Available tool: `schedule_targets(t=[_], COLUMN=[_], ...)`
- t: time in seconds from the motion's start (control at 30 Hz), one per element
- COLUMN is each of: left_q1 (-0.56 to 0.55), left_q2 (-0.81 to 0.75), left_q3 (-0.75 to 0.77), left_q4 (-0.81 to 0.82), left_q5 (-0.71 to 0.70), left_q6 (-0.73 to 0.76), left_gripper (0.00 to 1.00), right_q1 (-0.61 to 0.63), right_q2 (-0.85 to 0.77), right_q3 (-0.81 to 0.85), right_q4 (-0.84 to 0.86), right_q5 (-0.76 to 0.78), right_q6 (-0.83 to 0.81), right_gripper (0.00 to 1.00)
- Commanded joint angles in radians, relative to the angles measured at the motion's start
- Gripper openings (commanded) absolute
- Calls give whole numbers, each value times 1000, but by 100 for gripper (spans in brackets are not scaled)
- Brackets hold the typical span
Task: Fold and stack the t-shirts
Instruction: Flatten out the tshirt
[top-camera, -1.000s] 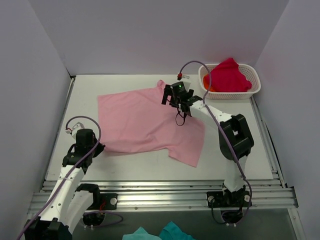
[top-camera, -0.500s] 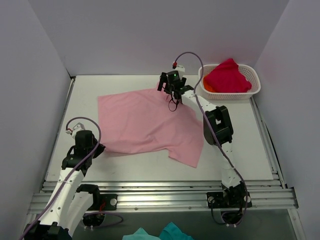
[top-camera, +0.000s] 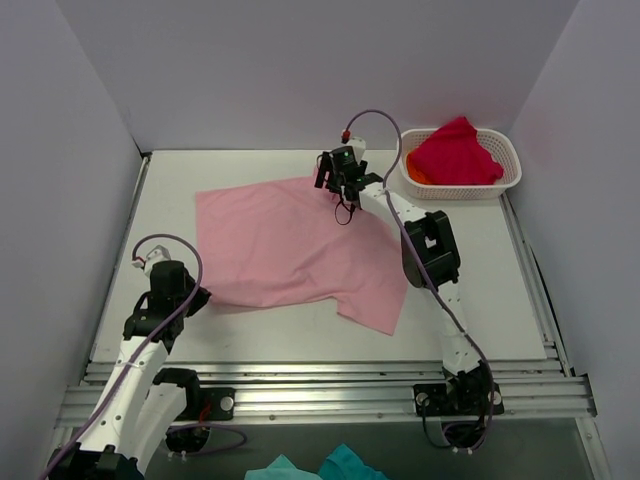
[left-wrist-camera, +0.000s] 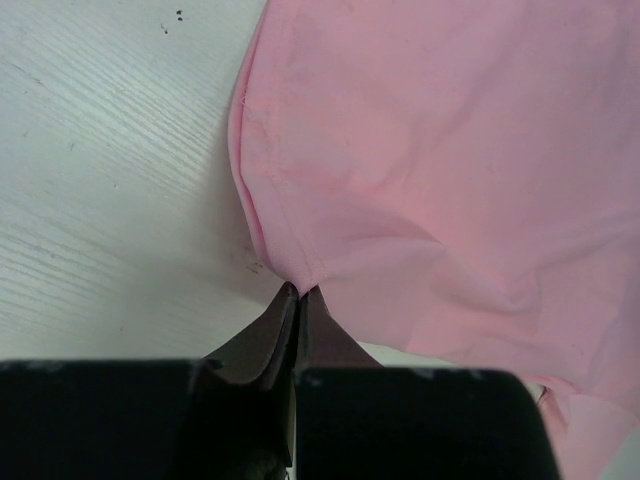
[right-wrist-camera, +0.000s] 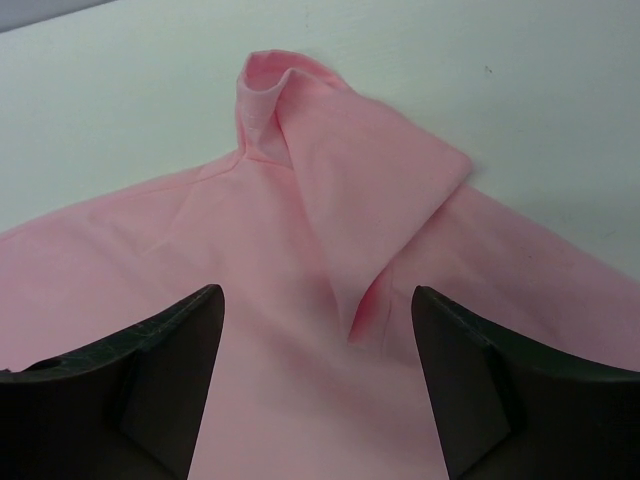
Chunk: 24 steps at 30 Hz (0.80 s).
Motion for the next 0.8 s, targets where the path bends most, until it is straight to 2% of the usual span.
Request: schedule_targets(t=[0.0,0.33,0.77], left_q1=[5,5,5], left_q2=[-15,-15,-20], left_q3=[2,2,0], left_q4=[48,48,46], left_q5=[12,14,18], left_q6=[20,20,23], left_gripper=[2,2,2], right_q1=[5,0,-3], right_q2=[60,109,147], right_q3=[44,73,165], right_q4=[0,4,-31], right_q5=[-12,-17,-16], right_q6=[2,2,-17], right_gripper=[71,68,40])
